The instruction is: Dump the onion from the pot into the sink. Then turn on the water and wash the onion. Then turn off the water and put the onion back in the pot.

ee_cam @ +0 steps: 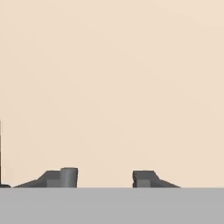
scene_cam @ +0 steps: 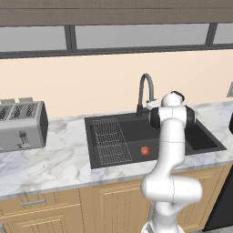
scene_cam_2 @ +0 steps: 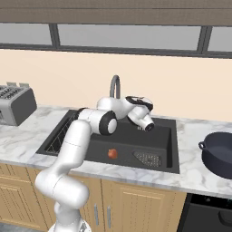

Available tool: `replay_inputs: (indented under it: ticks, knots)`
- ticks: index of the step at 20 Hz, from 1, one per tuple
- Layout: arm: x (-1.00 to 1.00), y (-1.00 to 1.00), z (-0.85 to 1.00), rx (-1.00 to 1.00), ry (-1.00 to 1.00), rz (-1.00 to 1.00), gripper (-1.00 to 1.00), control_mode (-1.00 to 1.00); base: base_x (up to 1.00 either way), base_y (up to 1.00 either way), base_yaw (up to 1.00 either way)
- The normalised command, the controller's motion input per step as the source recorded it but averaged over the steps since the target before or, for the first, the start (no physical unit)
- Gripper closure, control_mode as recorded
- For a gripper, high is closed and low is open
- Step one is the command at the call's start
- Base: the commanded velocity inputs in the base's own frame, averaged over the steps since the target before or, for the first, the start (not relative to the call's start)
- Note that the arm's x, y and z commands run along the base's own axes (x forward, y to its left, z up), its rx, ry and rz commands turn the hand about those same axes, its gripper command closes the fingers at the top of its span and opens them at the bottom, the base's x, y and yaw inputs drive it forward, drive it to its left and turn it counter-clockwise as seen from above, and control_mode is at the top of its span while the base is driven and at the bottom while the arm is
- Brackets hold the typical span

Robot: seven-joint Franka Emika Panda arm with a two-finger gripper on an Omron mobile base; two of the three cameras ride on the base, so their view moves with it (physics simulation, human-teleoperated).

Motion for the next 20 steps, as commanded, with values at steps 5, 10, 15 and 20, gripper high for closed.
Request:
replay_inputs:
  ticks: [5, 10, 15, 20]
  knots:
    - [0.05, -0.63, 0.00, 0.12, 0.00, 0.00, 1.00, -1.00, 0.00, 0.00, 0.00]
    - [0.16, -1.00, -0.21, 0.25, 0.04, -0.09, 1.00, -1.00, 0.00, 0.00, 0.00]
    - [0.08, -0.65, -0.25, 0.13, 0.02, -0.03, 1.00, -1.00, 0.00, 0.00, 0.00]
    - [0.01, -0.56, -0.30, 0.09, 0.03, 0.00, 1.00, -1.00, 0.00, 0.00, 0.00]
